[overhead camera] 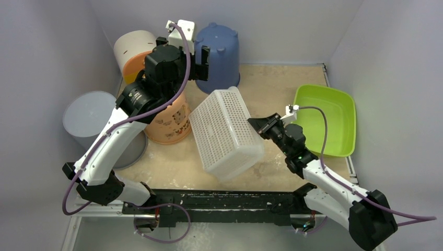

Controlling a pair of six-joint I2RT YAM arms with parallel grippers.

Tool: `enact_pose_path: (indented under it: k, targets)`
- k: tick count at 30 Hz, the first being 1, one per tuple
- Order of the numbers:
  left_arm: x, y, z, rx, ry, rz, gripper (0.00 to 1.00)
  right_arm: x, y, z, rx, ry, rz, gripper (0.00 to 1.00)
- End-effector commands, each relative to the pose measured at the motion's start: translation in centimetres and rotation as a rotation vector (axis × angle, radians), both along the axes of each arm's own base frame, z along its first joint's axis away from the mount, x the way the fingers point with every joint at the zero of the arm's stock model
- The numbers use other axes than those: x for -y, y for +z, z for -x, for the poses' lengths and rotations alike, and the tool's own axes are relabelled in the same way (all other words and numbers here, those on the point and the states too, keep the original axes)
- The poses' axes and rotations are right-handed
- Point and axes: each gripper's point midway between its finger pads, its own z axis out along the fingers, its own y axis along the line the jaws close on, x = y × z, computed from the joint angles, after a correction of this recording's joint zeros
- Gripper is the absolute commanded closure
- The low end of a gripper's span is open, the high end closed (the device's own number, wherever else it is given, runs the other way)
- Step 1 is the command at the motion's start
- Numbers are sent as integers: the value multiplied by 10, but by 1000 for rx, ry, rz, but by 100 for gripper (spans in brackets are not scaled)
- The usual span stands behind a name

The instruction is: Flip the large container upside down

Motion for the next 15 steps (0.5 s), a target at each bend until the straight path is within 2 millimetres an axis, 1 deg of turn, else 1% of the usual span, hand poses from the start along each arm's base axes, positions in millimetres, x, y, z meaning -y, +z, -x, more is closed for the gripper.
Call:
enact_pose_path:
  k: [1, 3, 7, 9, 12, 15]
  targets:
    - [-3, 18, 5, 44, -1, 40, 11, 11, -45, 6, -109, -41, 53, 100]
    - [-2, 16, 5, 42, -4, 42, 11, 17, -65, 9, -145, -70, 65, 100]
    - [0, 9, 3, 32, -5, 32, 11, 29, -93, 10, -189, -125, 95, 100]
    - [1, 8, 3, 28, -7, 32, 11, 33, -104, 10, -215, -143, 115, 100]
    - [2, 4, 2, 23, -7, 28, 11, 40, -113, 7, -229, -185, 137, 100]
    - [3, 0, 0, 19, -4, 23, 11, 43, -122, 6, -249, -203, 159, 100]
